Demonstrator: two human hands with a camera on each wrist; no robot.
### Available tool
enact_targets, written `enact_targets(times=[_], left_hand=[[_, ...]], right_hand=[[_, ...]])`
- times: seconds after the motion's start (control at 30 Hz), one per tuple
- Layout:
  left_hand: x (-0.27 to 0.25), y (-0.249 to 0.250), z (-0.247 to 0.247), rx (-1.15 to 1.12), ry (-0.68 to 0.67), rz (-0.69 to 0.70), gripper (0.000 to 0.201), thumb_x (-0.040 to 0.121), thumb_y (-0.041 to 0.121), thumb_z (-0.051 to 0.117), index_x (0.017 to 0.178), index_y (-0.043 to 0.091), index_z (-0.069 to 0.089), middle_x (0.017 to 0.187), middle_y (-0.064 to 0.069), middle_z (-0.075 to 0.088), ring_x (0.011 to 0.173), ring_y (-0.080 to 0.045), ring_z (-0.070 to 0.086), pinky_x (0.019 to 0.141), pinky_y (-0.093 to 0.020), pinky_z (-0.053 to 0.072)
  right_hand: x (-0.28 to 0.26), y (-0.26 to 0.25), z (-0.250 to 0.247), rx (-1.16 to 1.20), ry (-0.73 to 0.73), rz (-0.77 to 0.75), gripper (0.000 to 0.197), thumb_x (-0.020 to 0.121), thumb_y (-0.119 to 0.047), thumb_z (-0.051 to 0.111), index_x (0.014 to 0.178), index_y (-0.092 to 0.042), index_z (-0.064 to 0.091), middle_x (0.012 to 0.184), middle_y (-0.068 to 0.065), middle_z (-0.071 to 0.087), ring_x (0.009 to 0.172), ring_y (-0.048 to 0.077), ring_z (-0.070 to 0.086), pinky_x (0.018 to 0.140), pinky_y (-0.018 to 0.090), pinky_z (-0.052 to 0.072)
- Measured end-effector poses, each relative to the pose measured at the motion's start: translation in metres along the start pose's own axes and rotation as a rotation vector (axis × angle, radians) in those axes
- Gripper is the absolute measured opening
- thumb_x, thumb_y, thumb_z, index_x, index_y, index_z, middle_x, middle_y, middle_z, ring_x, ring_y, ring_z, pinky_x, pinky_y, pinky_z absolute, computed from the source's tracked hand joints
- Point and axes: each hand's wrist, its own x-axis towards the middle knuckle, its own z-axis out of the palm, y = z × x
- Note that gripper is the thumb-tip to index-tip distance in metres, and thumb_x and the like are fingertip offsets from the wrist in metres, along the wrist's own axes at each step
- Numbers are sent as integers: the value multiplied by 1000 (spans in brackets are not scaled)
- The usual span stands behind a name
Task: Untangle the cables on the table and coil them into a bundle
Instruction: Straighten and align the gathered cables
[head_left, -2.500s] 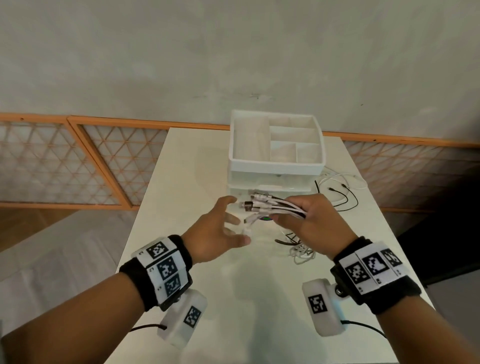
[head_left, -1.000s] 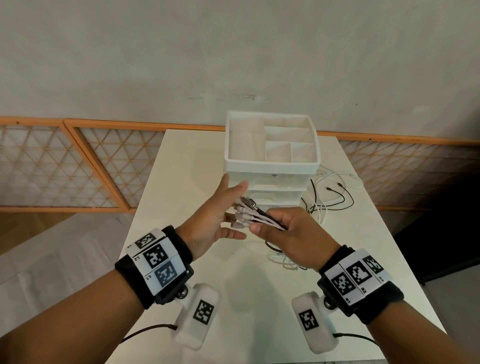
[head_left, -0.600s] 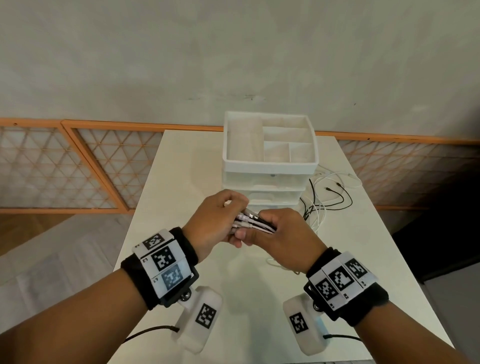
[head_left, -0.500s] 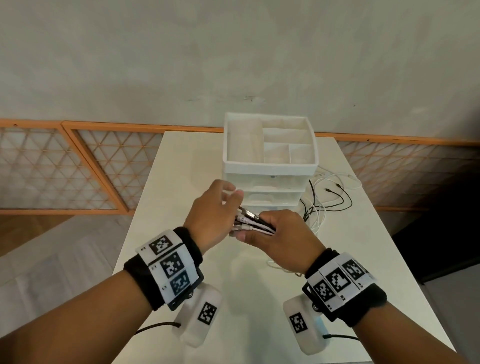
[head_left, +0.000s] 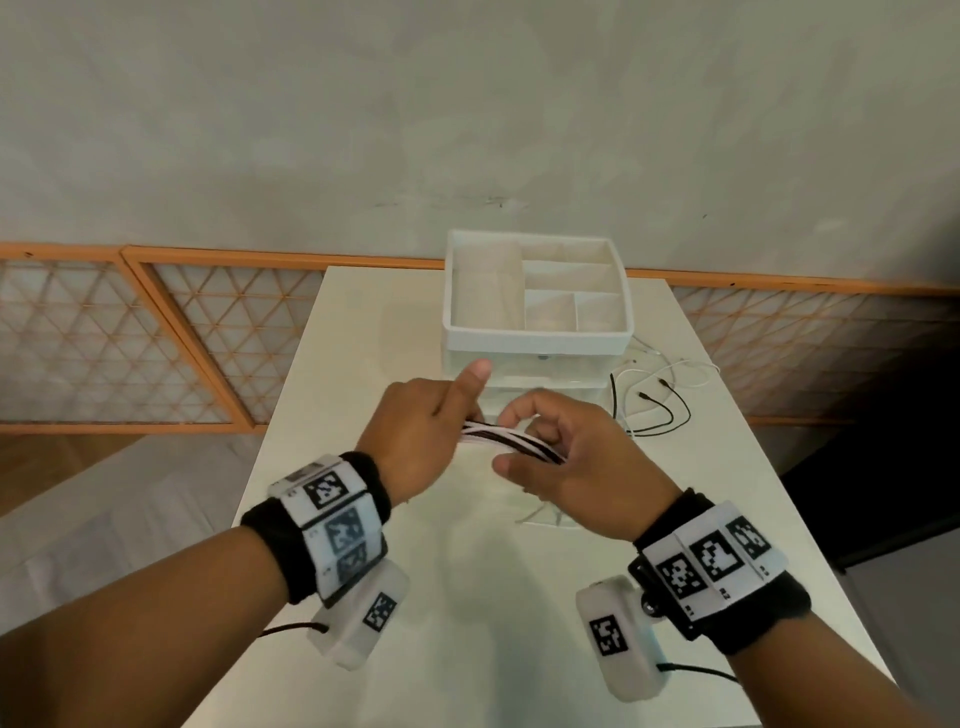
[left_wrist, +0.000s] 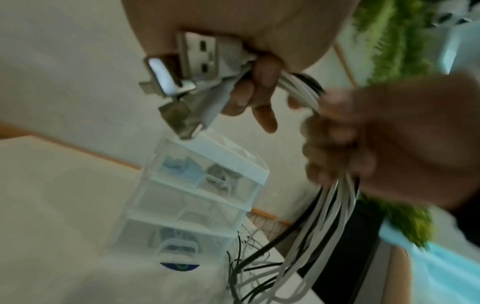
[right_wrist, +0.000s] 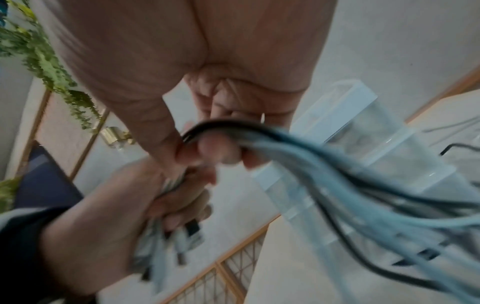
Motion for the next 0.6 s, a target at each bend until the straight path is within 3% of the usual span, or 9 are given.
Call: enact_targets(times=[0.07, 0.2, 0.27, 0.33, 0.4, 0.47, 0.53, 0.6], left_hand=[[0, -10, -7, 14, -53, -55, 70, 92, 67, 30, 60, 21, 71, 42, 9, 56, 47, -7, 53, 60, -27, 40], [-4, -17, -5, 128, -286, -47, 81, 91, 71, 14, 69, 20, 73, 58, 1, 69, 54, -15, 64, 71, -31, 51], [-6, -9, 2, 39, -305, -17, 79, 92, 70, 12, 71, 24, 72, 66, 4, 72, 61, -11, 65, 71, -27, 49], [-10, 0, 12, -37, -290, -7, 69, 94, 68, 17, 71, 29, 69, 63, 4, 70, 62, -12, 64, 68, -24, 49], [-11, 3, 18, -44, -217, -22, 61, 95, 65, 26, 64, 28, 63, 53, 7, 62, 57, -14, 57, 62, -28, 46], [-9, 3, 17, -61, -150, -69, 62, 94, 64, 37, 58, 18, 59, 46, 4, 54, 49, -11, 47, 57, -33, 41], [-5, 5, 7, -99, -96, -86, 61, 90, 62, 49, 56, 13, 58, 37, 7, 41, 38, -8, 37, 51, -29, 35], [1, 11, -10, -184, -55, -84, 56, 86, 61, 57, 55, 14, 57, 39, 8, 33, 36, -11, 29, 46, -24, 29]], right_hand=[[-1, 8, -11, 17, -4, 38, 10, 88, -17, 73, 96, -23, 72, 68, 4, 66, 61, 16, 56, 64, 44, 53], [0, 10, -4, -95, -14, -8, 12, 92, -18, 68, 95, -25, 78, 63, -11, 61, 57, 8, 49, 58, 25, 44], [2, 4, 4, -112, -30, -47, 12, 92, -16, 67, 89, -21, 78, 67, -11, 69, 55, 11, 53, 57, 25, 45], [5, 2, 11, -85, 13, -73, 12, 90, -10, 66, 85, -17, 74, 71, -6, 73, 55, 13, 59, 56, 29, 48], [7, 1, 15, -16, 111, -78, 10, 86, -7, 70, 90, -15, 67, 77, 2, 74, 67, 20, 67, 63, 34, 55], [7, 5, 14, -15, 203, -98, 16, 82, -5, 74, 88, -13, 62, 79, 0, 72, 70, 12, 67, 63, 26, 54], [5, 10, 6, -124, 262, -122, 15, 78, -6, 76, 78, -13, 62, 74, -5, 66, 67, 8, 62, 65, 18, 51], [0, 30, -2, -237, 236, -71, 18, 75, -5, 76, 71, -16, 62, 67, -9, 60, 63, 6, 57, 63, 11, 44]])
